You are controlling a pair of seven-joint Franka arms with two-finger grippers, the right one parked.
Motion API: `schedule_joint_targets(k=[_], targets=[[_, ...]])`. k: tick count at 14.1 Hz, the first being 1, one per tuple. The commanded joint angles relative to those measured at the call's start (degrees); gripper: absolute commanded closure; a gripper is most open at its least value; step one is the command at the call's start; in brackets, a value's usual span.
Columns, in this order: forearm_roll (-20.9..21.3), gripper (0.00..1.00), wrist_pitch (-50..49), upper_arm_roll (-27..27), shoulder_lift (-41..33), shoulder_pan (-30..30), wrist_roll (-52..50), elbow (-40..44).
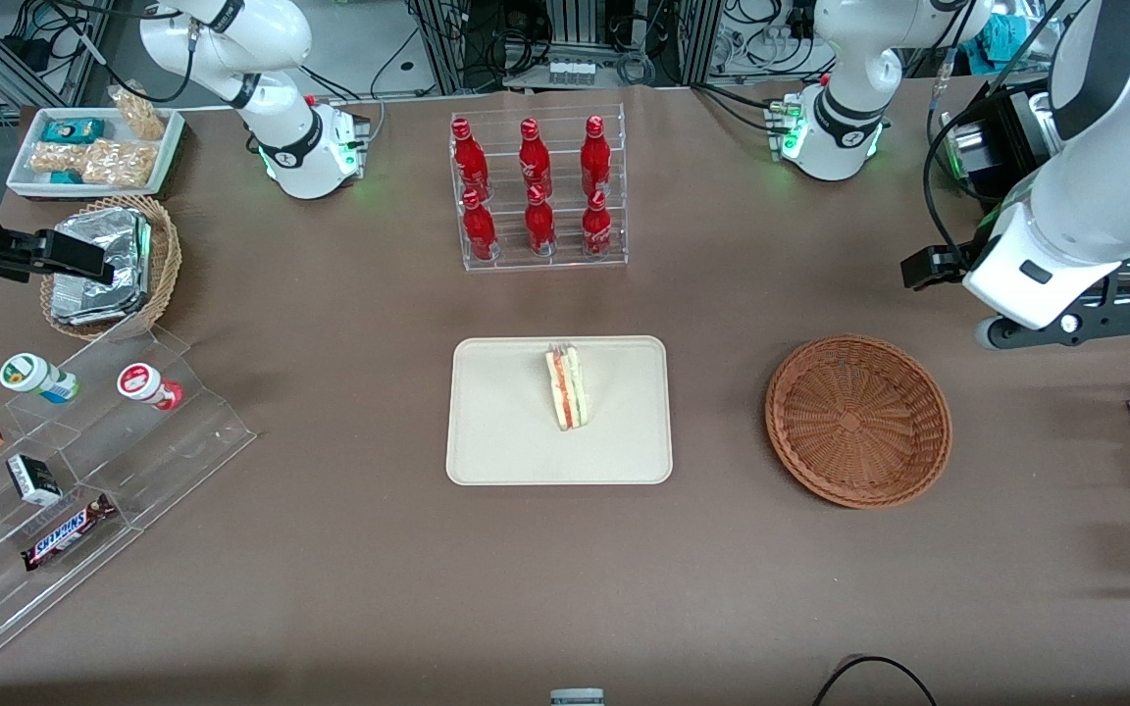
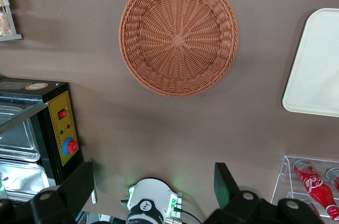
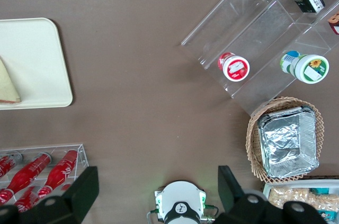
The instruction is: Place sandwich from basket to tray
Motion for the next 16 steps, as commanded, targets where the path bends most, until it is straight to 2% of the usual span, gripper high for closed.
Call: schedule_joint_targets(k=[1,5,16], targets=[[0.73,0.0,-0.98,1.52,-0.69,-0.13,0.86,1.02],[0.65,0.0,-0.1,3.28,-0.44,-0.05,4.73,1.02],[0.3,0.0,3.68,3.46,0.71,0.04,5.95,0.31]])
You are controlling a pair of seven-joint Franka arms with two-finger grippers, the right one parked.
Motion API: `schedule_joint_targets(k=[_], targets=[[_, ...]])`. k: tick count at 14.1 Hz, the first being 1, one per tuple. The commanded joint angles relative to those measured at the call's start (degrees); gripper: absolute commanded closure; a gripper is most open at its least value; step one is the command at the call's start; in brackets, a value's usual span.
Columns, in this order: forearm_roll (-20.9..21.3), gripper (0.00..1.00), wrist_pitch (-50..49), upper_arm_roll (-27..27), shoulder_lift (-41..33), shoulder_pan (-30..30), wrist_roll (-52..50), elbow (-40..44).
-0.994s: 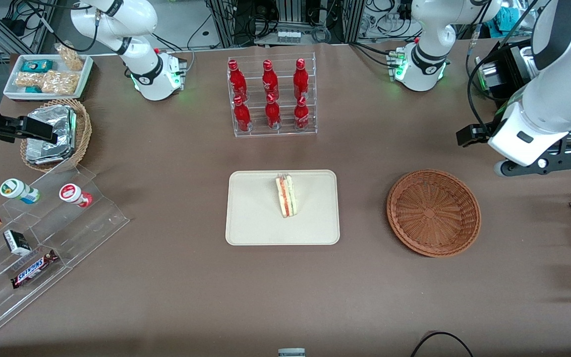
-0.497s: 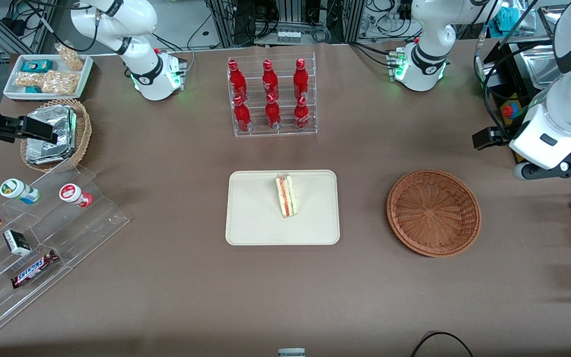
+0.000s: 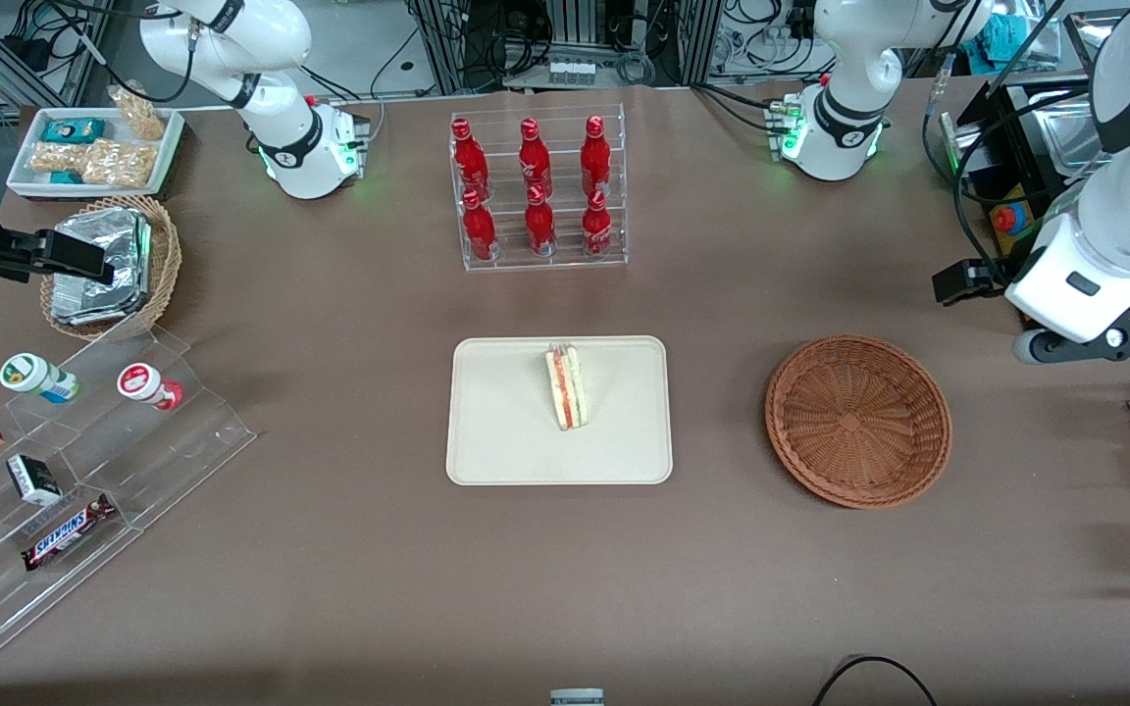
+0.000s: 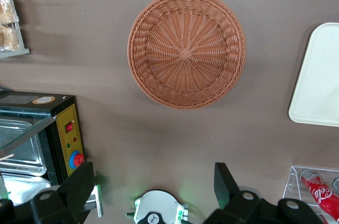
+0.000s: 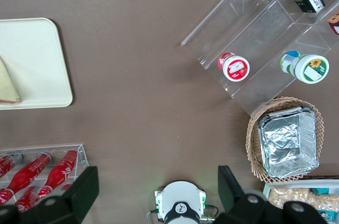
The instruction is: Place sandwich from basket to tray
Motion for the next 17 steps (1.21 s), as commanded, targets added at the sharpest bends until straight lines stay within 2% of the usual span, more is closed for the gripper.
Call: schedule_joint_targets(k=[1,5,11,15,17], targets=[[-0.04,0.0,0.74,1.12,0.11,0.02,3.46,0.0],[-5.84,0.0,0.74,4.99,-0.24,-0.06,4.88,0.0],[-5.23,0.0,0.82,5.08,-1.9,-0.15,5.14,-0.26],[-5.14,0.0,5.91,5.17,-9.02,-0.15,7.6,-10.53],[-5.14,0.0,5.57,5.26,-9.38,-0.24,7.69,-10.64]])
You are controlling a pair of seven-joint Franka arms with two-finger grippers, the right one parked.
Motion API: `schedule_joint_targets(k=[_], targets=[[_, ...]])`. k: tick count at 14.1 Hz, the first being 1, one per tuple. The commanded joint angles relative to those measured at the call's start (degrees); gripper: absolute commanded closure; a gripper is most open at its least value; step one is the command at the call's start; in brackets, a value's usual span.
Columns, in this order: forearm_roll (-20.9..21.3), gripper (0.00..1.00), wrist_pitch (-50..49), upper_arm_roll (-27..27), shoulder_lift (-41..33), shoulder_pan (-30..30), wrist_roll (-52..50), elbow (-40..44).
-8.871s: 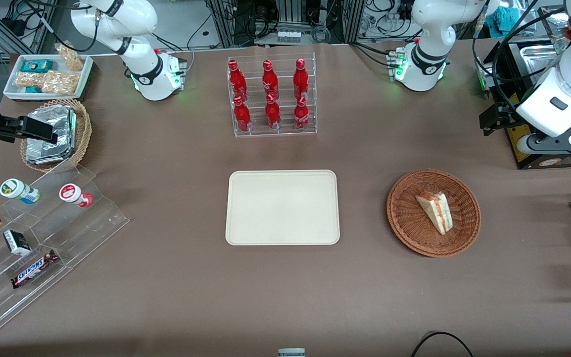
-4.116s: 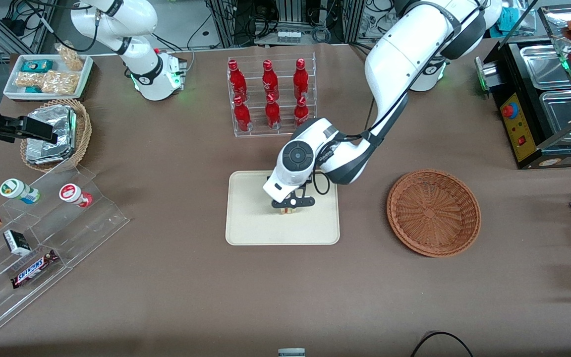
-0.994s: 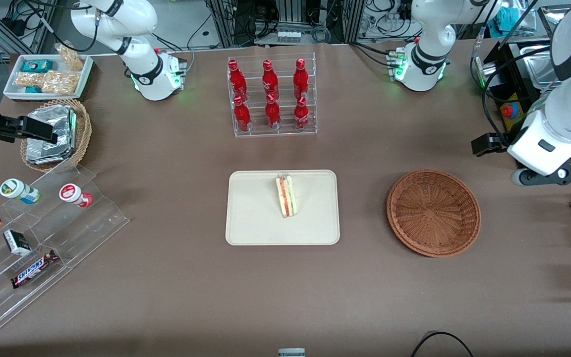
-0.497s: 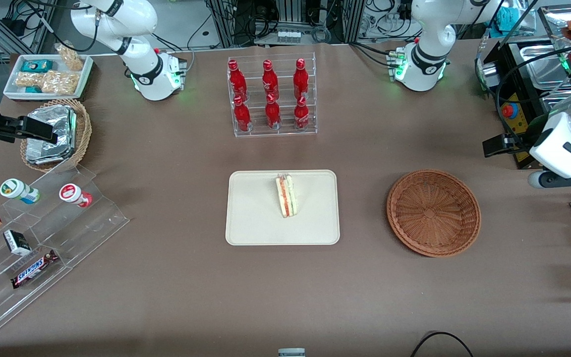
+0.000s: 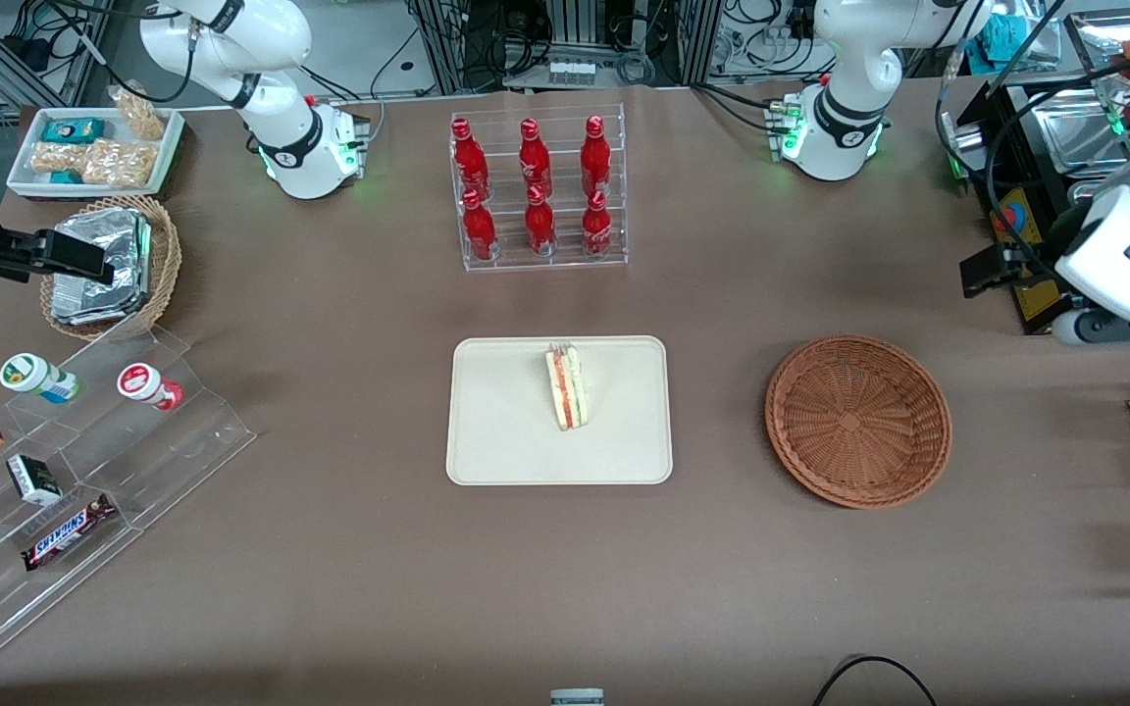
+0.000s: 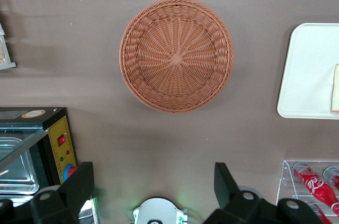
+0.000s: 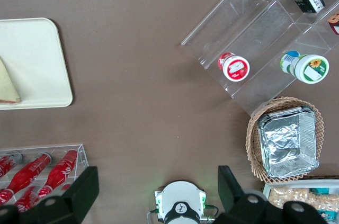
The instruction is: Place sandwich from basket to tray
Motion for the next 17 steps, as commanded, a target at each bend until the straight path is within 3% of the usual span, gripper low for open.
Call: schedule_joint_targets(k=[1,17], targets=[[-0.15,0.0,1.42,0.29,-3.45,-0.36,1.2,-4.17],[-1.03,0.0,1.77,0.29,-2.75,-0.19,0.5,-2.33]])
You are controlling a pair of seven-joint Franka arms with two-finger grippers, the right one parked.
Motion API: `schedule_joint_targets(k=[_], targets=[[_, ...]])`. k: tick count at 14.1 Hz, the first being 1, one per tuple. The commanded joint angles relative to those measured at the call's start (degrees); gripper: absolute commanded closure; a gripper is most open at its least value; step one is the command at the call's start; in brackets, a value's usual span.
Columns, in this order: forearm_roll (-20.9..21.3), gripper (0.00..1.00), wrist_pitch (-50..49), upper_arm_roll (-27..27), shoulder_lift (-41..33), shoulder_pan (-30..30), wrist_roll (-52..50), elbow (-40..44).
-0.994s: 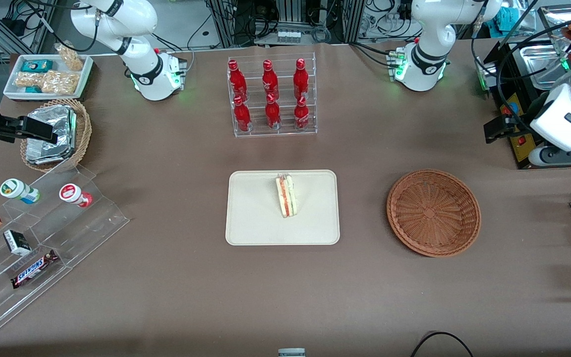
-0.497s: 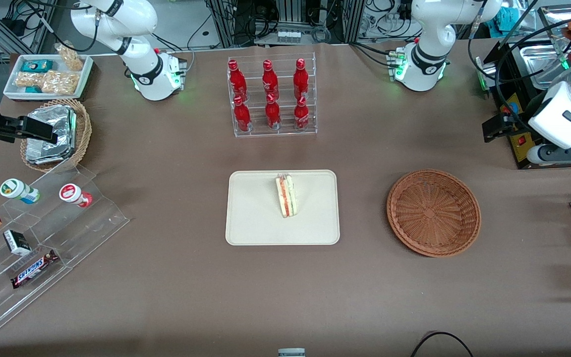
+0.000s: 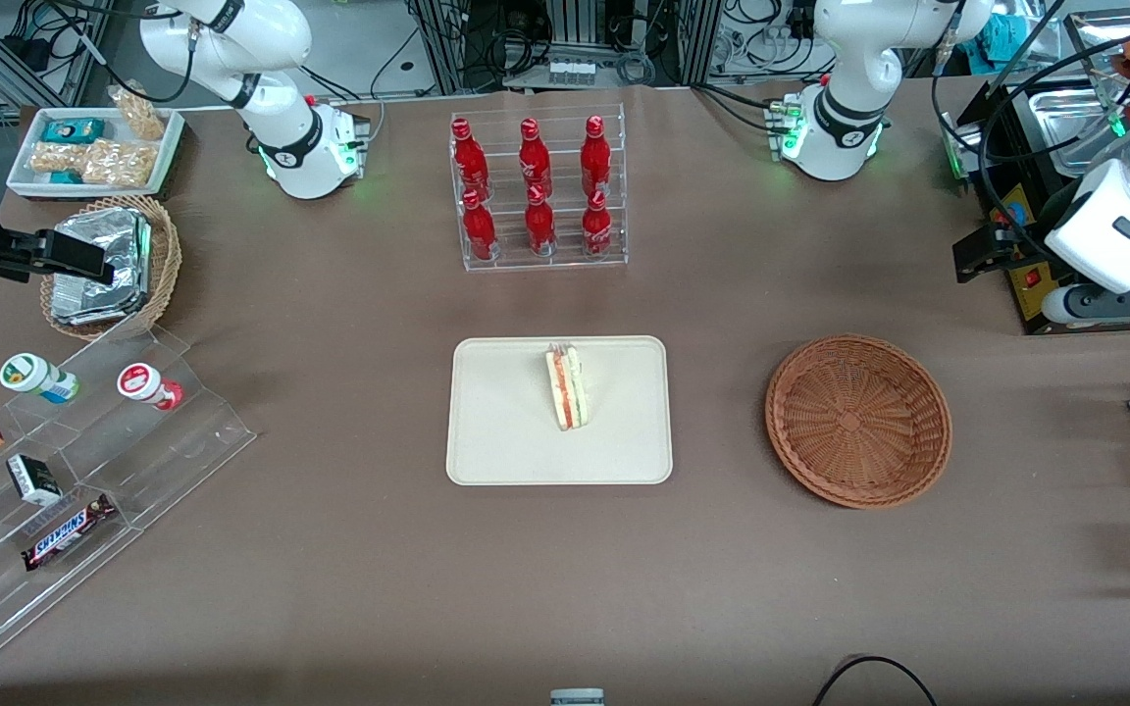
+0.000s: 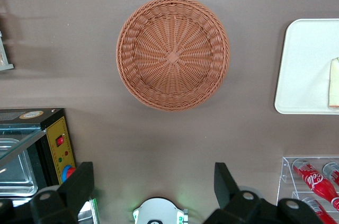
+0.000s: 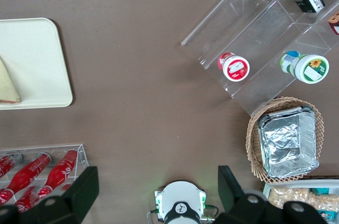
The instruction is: Place sandwich from basket to tray
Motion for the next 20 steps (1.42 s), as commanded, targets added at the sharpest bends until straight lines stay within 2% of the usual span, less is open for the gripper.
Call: schedule_joint_targets(k=[1,11,12,13,14,20], targets=[[-0.64,0.0,0.51,0.45,-0.79,0.04,0.23,-0.1],[-0.55,0.0,-1.94,0.37,-0.88,0.83,0.67,-0.62],[-1.16,0.0,-2.39,-1.63,-0.88,5.18,0.76,-0.71],[-3.26,0.0,-2.13,-6.44,-0.88,9.32,0.85,-0.71],[-3.63,0.0,-1.96,-7.27,-0.79,10.49,0.85,-0.62],[-3.45,0.0,-1.87,-7.72,-0.09,10.41,0.23,-0.18]])
